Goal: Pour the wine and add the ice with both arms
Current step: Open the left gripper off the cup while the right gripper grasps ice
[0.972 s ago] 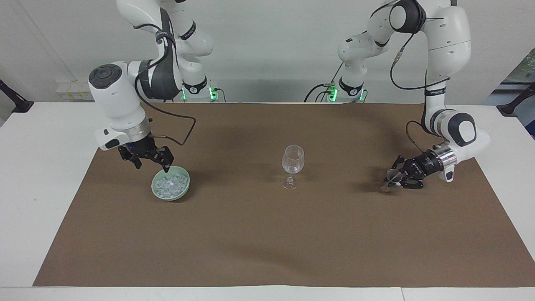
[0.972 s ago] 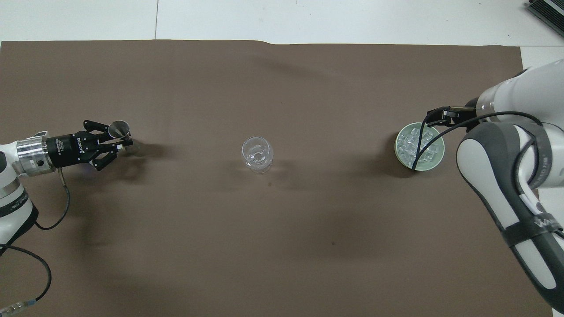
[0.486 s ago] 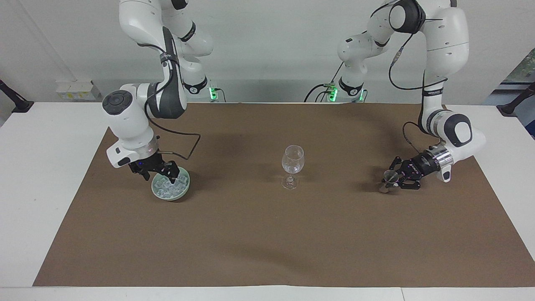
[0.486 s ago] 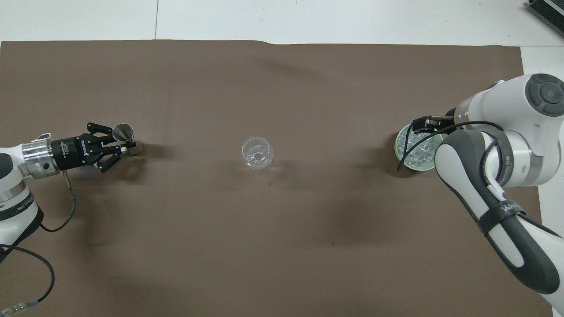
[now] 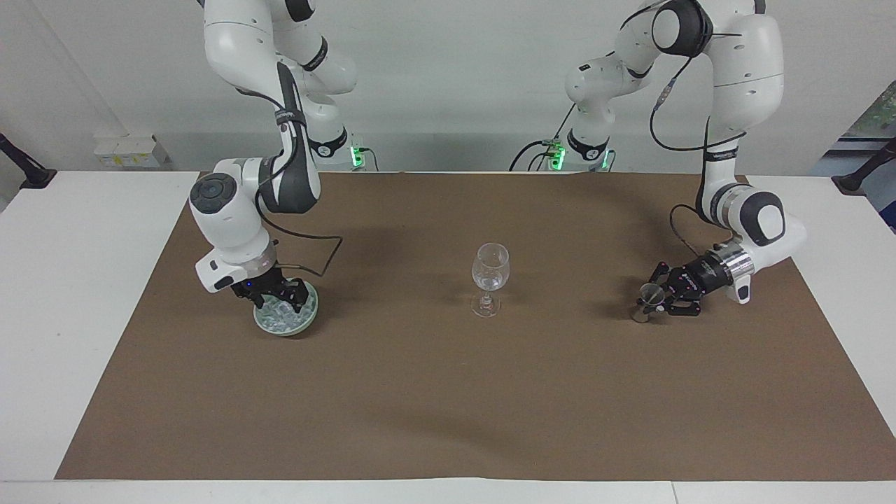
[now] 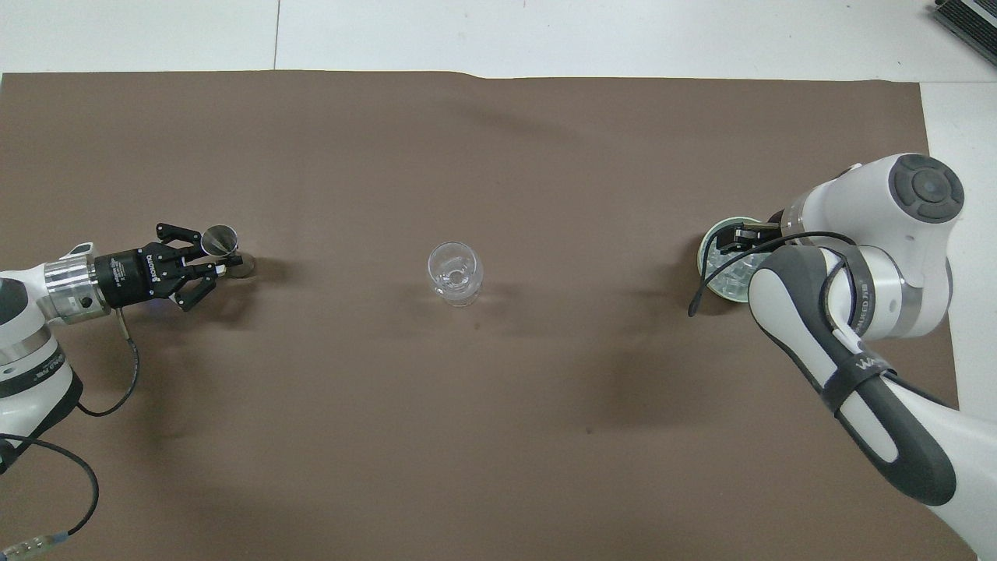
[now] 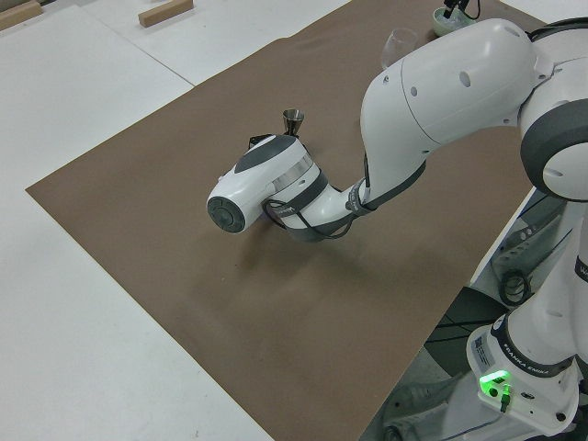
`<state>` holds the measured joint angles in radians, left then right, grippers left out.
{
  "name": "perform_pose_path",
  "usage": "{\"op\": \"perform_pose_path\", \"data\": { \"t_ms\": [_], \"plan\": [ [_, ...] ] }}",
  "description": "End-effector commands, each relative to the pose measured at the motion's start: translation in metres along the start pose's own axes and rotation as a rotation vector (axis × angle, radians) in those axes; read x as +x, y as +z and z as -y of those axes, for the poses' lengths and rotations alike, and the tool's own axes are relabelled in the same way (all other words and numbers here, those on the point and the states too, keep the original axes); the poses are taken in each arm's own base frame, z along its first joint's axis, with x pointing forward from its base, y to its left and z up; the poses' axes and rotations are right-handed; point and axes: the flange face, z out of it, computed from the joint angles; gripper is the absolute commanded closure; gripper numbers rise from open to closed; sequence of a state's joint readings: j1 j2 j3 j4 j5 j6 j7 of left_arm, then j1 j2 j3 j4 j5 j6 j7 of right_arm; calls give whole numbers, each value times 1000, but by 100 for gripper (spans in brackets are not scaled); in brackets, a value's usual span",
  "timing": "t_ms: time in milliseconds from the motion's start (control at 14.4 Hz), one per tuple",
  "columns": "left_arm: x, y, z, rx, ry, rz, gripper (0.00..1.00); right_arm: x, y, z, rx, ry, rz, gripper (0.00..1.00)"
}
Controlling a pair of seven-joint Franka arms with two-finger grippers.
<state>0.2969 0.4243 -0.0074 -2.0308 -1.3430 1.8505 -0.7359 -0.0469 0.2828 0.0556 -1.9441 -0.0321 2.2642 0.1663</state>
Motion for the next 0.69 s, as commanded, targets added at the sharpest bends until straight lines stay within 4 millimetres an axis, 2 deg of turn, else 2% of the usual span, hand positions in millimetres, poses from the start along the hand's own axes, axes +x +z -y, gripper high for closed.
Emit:
{"op": "perform_pose_path", "data": {
  "t_ms": [0, 139, 208, 278, 486, 555, 625],
  "plan": [
    [7, 1, 6, -25, 0, 20, 100, -4, 1, -1, 15, -30, -19, 18],
    [8, 0, 7, -26, 8, 21, 100, -4, 2, -2, 15, -28, -18, 21],
    [10, 1, 9, -23, 10, 22, 100, -4, 2, -2, 15, -28, -16, 27],
    [10, 0, 9, -23, 10, 23, 93, -4, 2, -2, 15, -28, -16, 31],
    [8, -1, 7, -15, 17, 26, 61, -5, 2, -1, 14, -30, -10, 53],
    [8, -1, 8, -11, 18, 24, 55, -5, 2, -1, 13, -30, -7, 57],
    [8, -2, 8, -11, 18, 25, 55, -5, 2, -1, 13, -30, -7, 61]
  ]
}}
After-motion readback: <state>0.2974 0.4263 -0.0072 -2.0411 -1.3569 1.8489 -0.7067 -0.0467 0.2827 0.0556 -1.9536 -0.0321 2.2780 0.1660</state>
